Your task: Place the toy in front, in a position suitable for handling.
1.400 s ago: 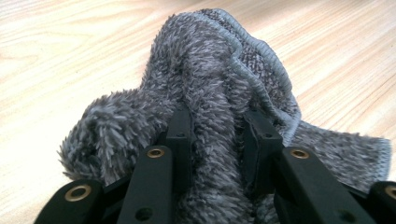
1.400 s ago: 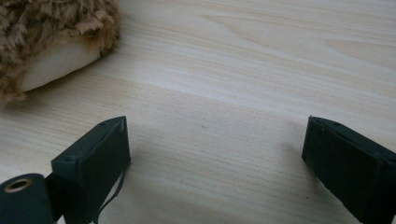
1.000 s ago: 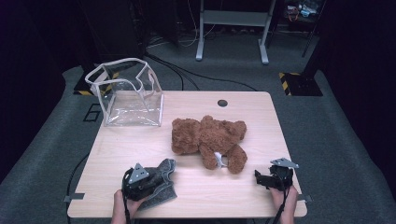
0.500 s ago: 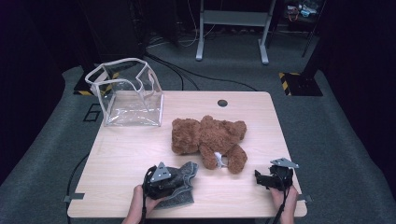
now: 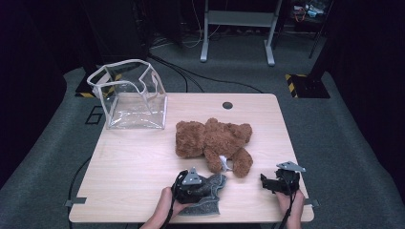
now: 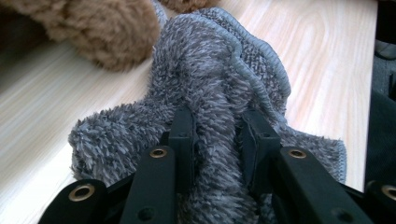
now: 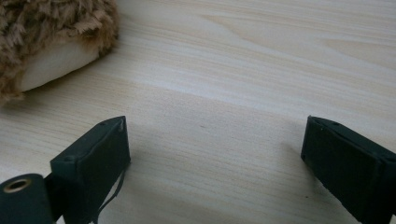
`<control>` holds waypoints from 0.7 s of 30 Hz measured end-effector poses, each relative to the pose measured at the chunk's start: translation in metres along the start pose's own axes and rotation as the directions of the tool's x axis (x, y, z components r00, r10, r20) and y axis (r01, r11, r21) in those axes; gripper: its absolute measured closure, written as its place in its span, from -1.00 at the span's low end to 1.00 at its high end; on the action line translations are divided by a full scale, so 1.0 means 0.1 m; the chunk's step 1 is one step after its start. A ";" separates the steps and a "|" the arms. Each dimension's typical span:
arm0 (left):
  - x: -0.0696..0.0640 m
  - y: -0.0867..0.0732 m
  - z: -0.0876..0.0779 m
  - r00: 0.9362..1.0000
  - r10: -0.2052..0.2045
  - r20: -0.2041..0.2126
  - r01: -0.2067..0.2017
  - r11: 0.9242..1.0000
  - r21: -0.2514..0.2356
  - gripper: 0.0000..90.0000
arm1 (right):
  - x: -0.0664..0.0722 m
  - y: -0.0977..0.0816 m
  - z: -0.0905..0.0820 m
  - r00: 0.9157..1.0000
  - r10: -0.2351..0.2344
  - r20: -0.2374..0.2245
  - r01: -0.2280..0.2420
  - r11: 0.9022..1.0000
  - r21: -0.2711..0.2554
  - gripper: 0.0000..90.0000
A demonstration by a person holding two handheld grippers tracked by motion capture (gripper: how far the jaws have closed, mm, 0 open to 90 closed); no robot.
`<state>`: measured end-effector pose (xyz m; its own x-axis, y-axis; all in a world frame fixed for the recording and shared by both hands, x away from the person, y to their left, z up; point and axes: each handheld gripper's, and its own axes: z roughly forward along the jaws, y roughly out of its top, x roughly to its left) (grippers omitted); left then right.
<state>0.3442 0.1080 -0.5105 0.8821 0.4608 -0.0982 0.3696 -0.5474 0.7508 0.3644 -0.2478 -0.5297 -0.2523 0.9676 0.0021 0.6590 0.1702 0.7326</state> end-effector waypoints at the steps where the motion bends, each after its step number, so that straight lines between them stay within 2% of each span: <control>1: 0.00 0.00 0.00 1.000 0.000 0.000 0.000 1.000 0.000 0.53 | 0.00 0.00 0.00 1.000 0.000 0.000 0.000 1.000 0.000 -0.84; 2: -0.01 0.04 0.05 1.000 0.009 0.016 -0.009 1.000 0.013 0.52 | 0.00 0.00 0.00 1.000 0.000 0.000 0.000 1.000 0.000 -0.84; 4: -0.02 0.06 0.10 1.000 0.020 0.020 -0.020 0.999 0.028 0.48 | 0.00 0.00 0.00 1.000 -0.001 0.000 0.001 1.000 0.000 -0.84; 7: 0.00 0.05 0.10 1.000 0.008 0.028 -0.008 1.000 0.023 0.33 | 0.00 0.00 0.00 1.000 0.000 0.000 0.000 1.000 0.000 -0.84; 8: 0.00 0.05 0.10 1.000 0.008 0.028 -0.008 1.000 0.023 0.23 | 0.00 0.00 0.00 1.000 0.000 0.000 0.000 1.000 0.000 -0.84; 11: 0.00 0.04 0.05 1.000 0.000 0.012 0.000 1.000 0.015 -0.10 | 0.00 0.00 0.00 1.000 0.000 0.000 0.000 1.000 0.000 -0.84; 12: 0.00 0.03 0.03 1.000 -0.006 0.002 0.006 1.000 0.004 -0.10 | 0.00 0.00 0.00 1.000 0.000 0.000 0.000 1.000 0.000 -0.84; 13: 0.00 0.03 -0.01 1.000 -0.011 -0.012 0.011 1.000 0.004 -0.26 | 0.00 0.00 0.00 1.000 0.001 -0.001 -0.001 1.000 0.000 -0.83; 16: 0.01 0.02 -0.05 1.000 -0.016 -0.021 0.016 1.000 -0.001 -0.43 | 0.00 0.00 0.00 1.000 0.002 -0.001 -0.002 1.000 -0.001 -0.83; 18: 0.03 0.00 -0.13 0.999 -0.021 -0.036 0.021 1.000 -0.003 -0.51 | 0.00 0.00 0.00 1.000 0.002 -0.002 -0.002 1.000 -0.001 -0.83; 21: 0.06 -0.02 -0.18 0.998 -0.033 -0.048 0.033 0.999 -0.010 -0.58 | 0.00 0.00 0.00 1.000 0.002 -0.002 -0.002 1.000 -0.001 -0.83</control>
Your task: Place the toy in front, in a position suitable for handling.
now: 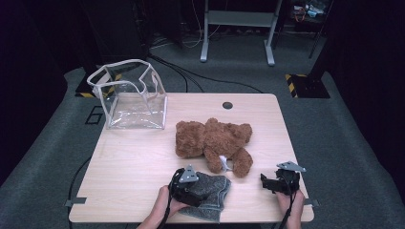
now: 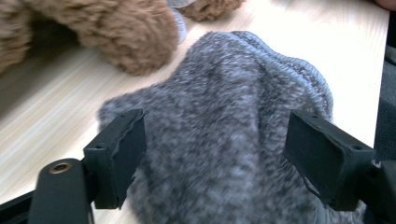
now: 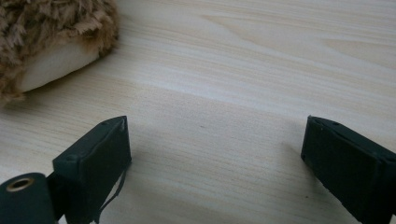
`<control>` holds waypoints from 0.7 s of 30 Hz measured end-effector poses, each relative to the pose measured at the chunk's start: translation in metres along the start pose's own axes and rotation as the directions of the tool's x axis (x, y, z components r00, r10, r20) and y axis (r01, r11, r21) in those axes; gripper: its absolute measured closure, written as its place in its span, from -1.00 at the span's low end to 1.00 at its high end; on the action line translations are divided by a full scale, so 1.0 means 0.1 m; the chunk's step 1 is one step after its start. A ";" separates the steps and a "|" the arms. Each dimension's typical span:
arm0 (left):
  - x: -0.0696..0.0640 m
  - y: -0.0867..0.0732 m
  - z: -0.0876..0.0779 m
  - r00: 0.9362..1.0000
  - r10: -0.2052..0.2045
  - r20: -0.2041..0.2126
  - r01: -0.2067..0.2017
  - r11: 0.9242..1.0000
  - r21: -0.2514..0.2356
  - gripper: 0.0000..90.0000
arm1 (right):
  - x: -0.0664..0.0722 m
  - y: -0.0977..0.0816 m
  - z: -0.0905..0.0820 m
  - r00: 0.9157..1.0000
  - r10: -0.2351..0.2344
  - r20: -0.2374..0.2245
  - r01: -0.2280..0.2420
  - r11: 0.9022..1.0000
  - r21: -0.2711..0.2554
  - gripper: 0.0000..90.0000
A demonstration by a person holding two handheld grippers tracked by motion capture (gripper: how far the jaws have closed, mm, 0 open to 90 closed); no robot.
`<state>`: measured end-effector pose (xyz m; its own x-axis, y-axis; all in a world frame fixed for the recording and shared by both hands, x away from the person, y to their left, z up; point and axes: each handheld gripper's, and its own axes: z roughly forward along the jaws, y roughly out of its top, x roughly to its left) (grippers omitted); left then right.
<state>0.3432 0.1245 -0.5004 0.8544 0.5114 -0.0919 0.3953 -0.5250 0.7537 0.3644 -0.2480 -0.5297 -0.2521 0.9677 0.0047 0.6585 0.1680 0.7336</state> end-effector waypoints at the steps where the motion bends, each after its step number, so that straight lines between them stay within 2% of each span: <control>1: 0.03 -0.02 -0.06 1.000 -0.011 -0.012 0.011 1.000 -0.008 -0.59 | 0.00 0.00 0.00 1.000 0.000 0.000 0.000 1.000 0.000 -0.83; 5: 0.09 -0.07 -0.16 0.999 -0.022 -0.041 0.021 1.000 -0.019 -0.65 | 0.00 0.00 0.00 1.000 0.000 0.000 0.000 1.000 0.000 -0.83; 7: 0.16 -0.15 -0.28 0.996 -0.028 -0.086 0.027 0.999 -0.021 -0.66 | 0.00 0.00 0.00 1.000 -0.002 0.001 0.002 1.000 0.001 -0.83; 8: 0.16 -0.15 -0.28 0.996 -0.028 -0.086 0.027 0.999 -0.021 -0.66 | 0.00 0.00 0.00 1.000 -0.002 0.001 0.002 1.000 0.001 -0.83; 10: 0.22 -0.21 -0.35 0.993 -0.037 -0.109 0.035 0.999 -0.020 -0.66 | 0.00 0.00 0.00 1.000 -0.002 0.002 0.002 1.000 0.002 -0.83; 12: 0.34 -0.33 -0.43 0.987 -0.072 -0.144 0.070 0.997 -0.019 -0.67 | 0.01 0.00 0.00 1.000 -0.002 0.003 0.002 1.000 0.002 -0.84; 13: 0.34 -0.33 -0.43 0.987 -0.072 -0.144 0.070 0.997 -0.019 -0.67 | 0.01 0.00 0.00 1.000 -0.002 0.003 0.002 1.000 0.002 -0.84; 14: 0.41 -0.42 -0.49 0.982 -0.087 -0.166 0.087 0.996 -0.007 -0.68 | 0.01 0.00 0.01 1.000 -0.009 -0.003 0.009 1.000 0.010 -0.94; 15: 0.41 -0.42 -0.49 0.982 -0.087 -0.166 0.087 0.996 -0.007 -0.68 | 0.03 0.01 0.02 1.000 -0.008 -0.008 0.008 1.000 0.016 -1.00; 16: 0.44 -0.47 -0.52 0.978 -0.099 -0.186 0.099 0.995 -0.006 -0.69 | 0.03 0.01 0.02 1.000 -0.025 -0.008 0.025 0.999 0.022 -1.00; 17: 0.47 -0.52 -0.55 0.975 -0.102 -0.198 0.104 0.995 -0.001 -0.70 | 0.03 0.01 0.02 1.000 -0.020 -0.006 0.021 1.000 0.022 -1.00; 18: 0.51 -0.59 -0.59 0.968 -0.119 -0.221 0.121 0.993 -0.004 -0.71 | 0.03 0.01 0.02 1.000 -0.020 -0.007 0.020 1.000 0.022 -1.00; 21: 0.59 -0.69 -0.65 0.953 -0.152 -0.263 0.153 0.988 -0.019 -0.75 | 0.02 0.01 0.02 1.000 -0.021 -0.012 0.021 1.000 0.023 -1.00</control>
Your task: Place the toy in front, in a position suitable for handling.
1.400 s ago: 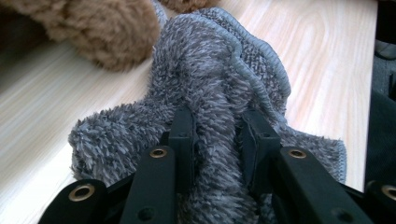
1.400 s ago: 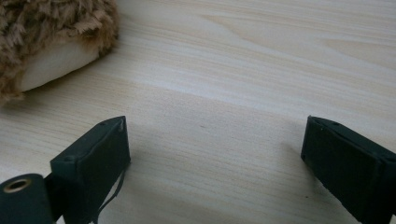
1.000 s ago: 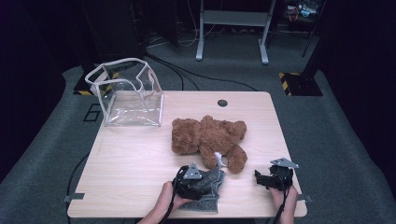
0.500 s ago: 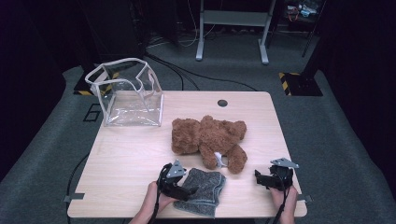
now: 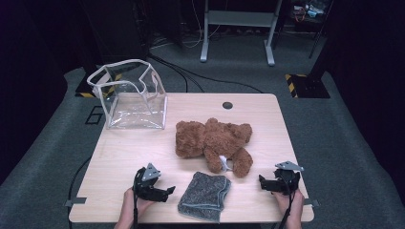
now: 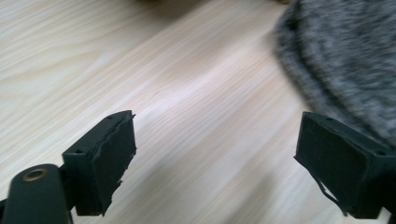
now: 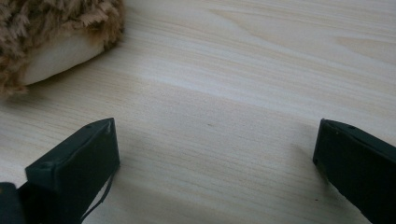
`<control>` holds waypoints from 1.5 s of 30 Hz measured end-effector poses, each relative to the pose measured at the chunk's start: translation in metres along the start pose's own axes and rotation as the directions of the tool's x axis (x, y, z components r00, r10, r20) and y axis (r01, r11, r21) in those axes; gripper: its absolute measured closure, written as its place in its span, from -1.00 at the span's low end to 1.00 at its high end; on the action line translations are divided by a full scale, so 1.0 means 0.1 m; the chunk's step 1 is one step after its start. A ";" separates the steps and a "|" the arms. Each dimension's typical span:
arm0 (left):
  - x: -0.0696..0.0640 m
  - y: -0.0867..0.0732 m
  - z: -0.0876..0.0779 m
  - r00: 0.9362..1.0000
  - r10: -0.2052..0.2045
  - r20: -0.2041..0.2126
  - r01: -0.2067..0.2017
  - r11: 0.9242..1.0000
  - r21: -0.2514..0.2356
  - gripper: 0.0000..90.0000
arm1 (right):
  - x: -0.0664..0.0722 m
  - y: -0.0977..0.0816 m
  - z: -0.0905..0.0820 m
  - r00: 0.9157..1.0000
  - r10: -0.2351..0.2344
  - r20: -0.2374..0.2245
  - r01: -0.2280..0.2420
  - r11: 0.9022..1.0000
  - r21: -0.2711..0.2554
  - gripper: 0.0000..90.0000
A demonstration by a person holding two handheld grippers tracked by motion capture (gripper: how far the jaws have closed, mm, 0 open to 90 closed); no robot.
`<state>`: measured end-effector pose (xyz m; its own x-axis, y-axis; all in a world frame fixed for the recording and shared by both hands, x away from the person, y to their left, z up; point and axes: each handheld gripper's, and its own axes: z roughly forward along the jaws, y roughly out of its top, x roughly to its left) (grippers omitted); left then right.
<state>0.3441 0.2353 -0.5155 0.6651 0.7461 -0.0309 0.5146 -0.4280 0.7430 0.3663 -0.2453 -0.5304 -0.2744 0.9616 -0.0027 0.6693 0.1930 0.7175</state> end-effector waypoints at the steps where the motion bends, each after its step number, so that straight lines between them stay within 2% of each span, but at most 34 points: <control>1: 0.00 0.00 0.00 1.000 0.000 0.000 0.000 1.000 0.000 -0.76 | 0.00 0.00 0.00 1.000 0.000 0.000 0.000 1.000 0.000 -1.00; 3: 0.10 -0.06 -0.02 0.998 -0.015 -0.054 0.015 1.000 -0.004 -0.80 | 0.01 0.00 0.00 1.000 0.000 0.003 0.000 1.000 0.001 -1.00; 4: 0.13 -0.08 -0.04 0.998 -0.028 -0.056 0.028 1.000 0.000 -0.81 | 0.01 0.00 0.00 1.000 -0.001 0.003 0.001 1.000 0.000 -1.00; 6: 0.19 -0.11 -0.06 0.995 -0.041 -0.090 0.041 0.999 -0.006 -0.84 | 0.01 0.00 0.00 1.000 -0.001 0.003 0.001 1.000 0.000 -1.00; 8: 0.22 -0.12 -0.07 0.994 -0.051 -0.098 0.050 0.999 -0.012 -0.85 | 0.01 0.00 0.00 1.000 -0.001 0.004 0.001 1.000 0.000 -1.00; 9: 0.27 -0.15 -0.08 0.989 -0.074 -0.126 0.072 0.997 -0.023 -0.86 | 0.02 0.01 0.01 1.000 -0.002 0.006 0.002 1.000 -0.001 -1.00; 10: 0.27 -0.15 -0.08 0.989 -0.074 -0.126 0.072 0.997 -0.023 -0.87 | 0.02 0.01 0.01 1.000 -0.002 0.006 0.002 1.000 -0.001 -1.00; 13: 0.34 -0.21 -0.07 0.979 -0.094 -0.179 0.087 0.995 -0.044 -0.85 | 0.03 0.01 0.01 1.000 0.000 0.004 0.000 1.000 -0.004 -1.00; 15: 0.36 -0.20 -0.06 0.978 -0.103 -0.181 0.099 0.995 -0.029 -0.88 | 0.03 0.01 0.00 1.000 0.001 0.006 -0.001 1.000 -0.004 -1.00; 19: 0.38 -0.20 -0.04 0.977 -0.100 -0.186 0.098 0.995 -0.022 -0.87 | 0.03 0.01 0.00 1.000 -0.003 0.008 0.003 1.000 -0.001 -1.00; 20: 0.38 -0.20 -0.03 0.975 -0.101 -0.200 0.096 0.995 -0.031 -0.87 | 0.03 0.00 0.00 1.000 -0.008 0.008 0.008 1.000 -0.004 -1.00; 21: 0.38 -0.20 -0.03 0.975 -0.101 -0.200 0.096 0.995 -0.031 -0.86 | 0.03 0.00 0.00 1.000 -0.008 0.008 0.008 1.000 -0.004 -1.00; 23: 0.38 -0.19 -0.02 0.976 -0.096 -0.195 0.096 0.995 -0.012 -0.86 | 0.02 0.00 -0.01 1.000 -0.010 -0.011 0.010 1.000 -0.002 -0.99; 24: 0.37 -0.19 0.00 0.978 -0.081 -0.190 0.085 0.996 0.015 -0.86 | 0.02 0.00 -0.01 1.000 -0.011 -0.015 0.011 1.000 -0.002 -1.00; 27: 0.37 -0.18 0.00 0.979 -0.083 -0.188 0.087 0.996 0.009 -0.87 | 0.03 0.00 -0.02 1.000 -0.012 -0.028 0.012 1.000 0.002 -1.00; 29: 0.39 -0.18 0.01 0.980 -0.100 -0.174 0.103 0.995 0.013 -0.87 | 0.03 -0.01 -0.04 0.998 -0.012 -0.057 0.011 1.000 -0.017 -0.99; 30: 0.39 -0.18 0.01 0.979 -0.105 -0.173 0.108 0.994 0.008 -0.87 | 0.05 -0.01 -0.07 0.997 0.004 -0.079 -0.006 1.000 -0.025 -0.99; 32: 0.39 -0.18 0.01 0.979 -0.106 -0.173 0.109 0.994 0.009 -0.88 | 0.06 -0.01 -0.08 0.996 0.009 -0.089 -0.011 0.999 -0.030 -0.99; 34: 0.38 -0.18 0.01 0.979 -0.090 -0.181 0.095 0.995 0.018 -0.88 | 0.14 0.00 -0.17 0.994 -0.020 -0.107 0.014 0.998 -0.056 -0.98; 36: 0.37 -0.18 0.01 0.978 -0.094 -0.187 0.097 0.995 0.007 -0.88 | 0.22 0.03 -0.25 0.992 -0.028 -0.122 0.019 0.997 -0.075 -0.97; 39: 0.36 -0.18 0.01 0.977 -0.083 -0.197 0.087 0.996 0.011 -0.88 | 0.36 0.10 -0.36 0.986 -0.069 -0.154 0.052 0.992 -0.111 -0.96; 40: 0.36 -0.18 0.01 0.977 -0.083 -0.197 0.087 0.996 0.011 -0.88 | 0.36 0.10 -0.36 0.986 -0.069 -0.154 0.052 0.992 -0.111 -0.96; 41: 0.36 -0.18 0.01 0.977 -0.083 -0.198 0.087 0.996 0.009 -0.88 | 0.44 0.13 -0.40 0.982 -0.083 -0.169 0.063 0.991 -0.117 -0.96; 42: 0.36 -0.18 0.01 0.977 -0.093 -0.191 0.097 0.995 0.012 -0.88 | 0.56 0.16 -0.44 0.974 -0.116 -0.194 0.091 0.987 -0.131 -0.95; 45: 0.36 -0.18 0.02 0.976 -0.094 -0.194 0.096 0.995 0.004 -0.88 | 0.73 0.20 -0.46 0.960 -0.149 -0.235 0.120 0.984 -0.133 -0.95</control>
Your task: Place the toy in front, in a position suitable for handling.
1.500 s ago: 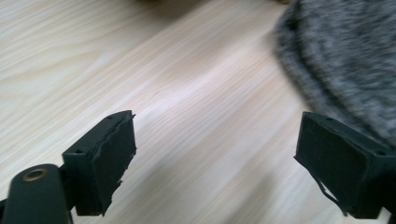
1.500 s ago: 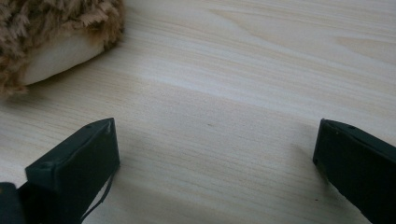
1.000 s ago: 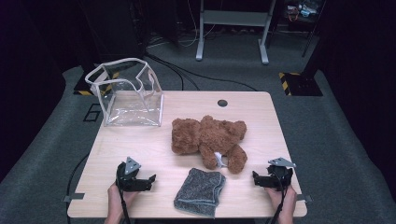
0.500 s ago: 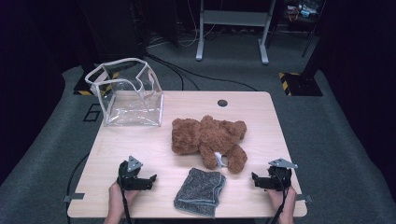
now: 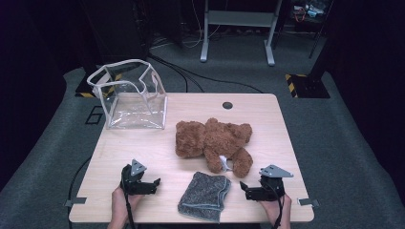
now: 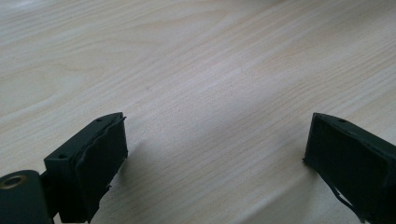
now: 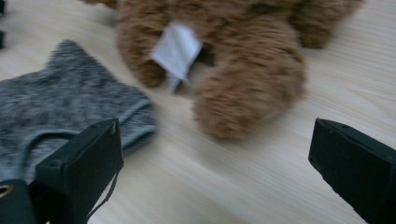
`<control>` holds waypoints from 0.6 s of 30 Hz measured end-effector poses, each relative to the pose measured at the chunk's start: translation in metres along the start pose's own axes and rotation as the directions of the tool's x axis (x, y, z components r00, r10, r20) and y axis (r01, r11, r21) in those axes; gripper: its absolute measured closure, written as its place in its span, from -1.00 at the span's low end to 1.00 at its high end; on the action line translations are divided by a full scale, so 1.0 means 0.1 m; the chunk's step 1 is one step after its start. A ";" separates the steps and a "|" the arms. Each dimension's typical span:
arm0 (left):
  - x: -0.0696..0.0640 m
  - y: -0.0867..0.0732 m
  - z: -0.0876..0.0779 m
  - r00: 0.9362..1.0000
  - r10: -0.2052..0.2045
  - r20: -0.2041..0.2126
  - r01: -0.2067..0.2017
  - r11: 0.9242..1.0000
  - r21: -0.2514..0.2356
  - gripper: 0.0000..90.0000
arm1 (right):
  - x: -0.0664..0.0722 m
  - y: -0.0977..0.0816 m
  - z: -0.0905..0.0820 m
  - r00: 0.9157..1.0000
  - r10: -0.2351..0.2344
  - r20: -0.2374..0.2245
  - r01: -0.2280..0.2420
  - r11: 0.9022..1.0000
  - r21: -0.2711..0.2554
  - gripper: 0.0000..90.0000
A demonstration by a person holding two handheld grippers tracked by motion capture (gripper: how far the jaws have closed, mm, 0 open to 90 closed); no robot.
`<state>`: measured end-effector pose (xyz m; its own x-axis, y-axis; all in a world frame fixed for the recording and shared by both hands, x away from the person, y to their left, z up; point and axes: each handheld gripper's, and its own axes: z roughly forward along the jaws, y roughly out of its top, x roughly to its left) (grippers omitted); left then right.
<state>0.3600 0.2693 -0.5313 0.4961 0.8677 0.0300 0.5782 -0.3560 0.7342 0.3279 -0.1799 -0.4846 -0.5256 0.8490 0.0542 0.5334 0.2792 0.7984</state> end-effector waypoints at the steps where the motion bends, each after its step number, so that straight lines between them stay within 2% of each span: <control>1: 0.00 0.00 0.00 1.000 -0.001 0.000 0.001 1.000 0.001 -0.88 | 0.06 0.02 0.02 1.000 -0.011 -0.018 0.012 1.000 0.006 -0.95; 2: 0.00 0.00 0.00 1.000 -0.001 0.000 0.001 1.000 0.002 -0.88 | 0.12 0.03 0.04 0.999 -0.028 -0.033 0.028 1.000 0.004 -0.95; 3: 0.00 0.00 0.00 1.000 -0.001 0.000 0.001 1.000 0.002 -0.88 | 0.12 0.03 0.04 0.999 -0.028 -0.033 0.028 1.000 0.004 -0.95; 4: 0.00 0.00 0.00 1.000 -0.001 -0.001 0.001 1.000 0.000 -0.88 | 0.24 0.05 0.09 0.996 -0.042 -0.080 0.043 0.999 0.011 -0.95; 6: 0.00 0.00 0.00 1.000 -0.002 -0.001 0.002 1.000 0.000 -0.88 | 0.27 0.06 0.10 0.994 -0.053 -0.095 0.054 0.998 0.016 -0.95; 7: 0.00 0.00 -0.01 1.000 -0.001 0.005 0.000 1.000 0.011 -0.88 | 0.32 0.07 0.13 0.992 -0.062 -0.110 0.065 0.998 0.024 -0.95; 8: 0.00 0.00 -0.01 1.000 -0.001 0.003 0.001 1.000 0.010 -0.88 | 0.42 0.09 0.18 0.987 -0.087 -0.135 0.093 0.995 0.036 -0.95; 9: 0.00 0.00 -0.01 1.000 -0.001 0.003 0.001 1.000 0.010 -0.88 | 0.42 0.09 0.18 0.987 -0.087 -0.135 0.093 0.995 0.036 -0.95; 10: -0.01 0.00 -0.01 1.000 -0.002 0.000 0.002 1.000 0.007 -0.88 | 0.52 0.10 0.23 0.983 -0.099 -0.157 0.108 0.993 0.046 -0.95; 13: -0.01 0.00 0.00 1.000 -0.005 -0.006 0.005 1.000 -0.001 -0.88 | 0.60 0.11 0.28 0.978 -0.118 -0.174 0.129 0.990 0.051 -0.95; 14: -0.01 0.00 0.00 1.000 -0.005 -0.006 0.005 1.000 0.000 -0.88 | 0.69 0.12 0.33 0.971 -0.136 -0.197 0.149 0.987 0.052 -0.95; 17: -0.01 0.00 0.00 1.000 -0.006 -0.005 0.006 1.000 0.001 -0.88 | 0.82 0.14 0.41 0.962 -0.165 -0.216 0.182 0.981 0.061 -0.94; 18: -0.01 0.00 0.00 1.000 -0.006 -0.005 0.006 1.000 0.001 -0.88 | 0.82 0.14 0.41 0.962 -0.165 -0.216 0.182 0.981 0.061 -0.94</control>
<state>0.3593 0.2686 -0.5311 0.4894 0.8716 0.0296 0.5815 -0.3514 0.7337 0.3198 -0.0874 -0.4934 -0.7370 0.6740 0.0501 0.4684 0.4560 0.7568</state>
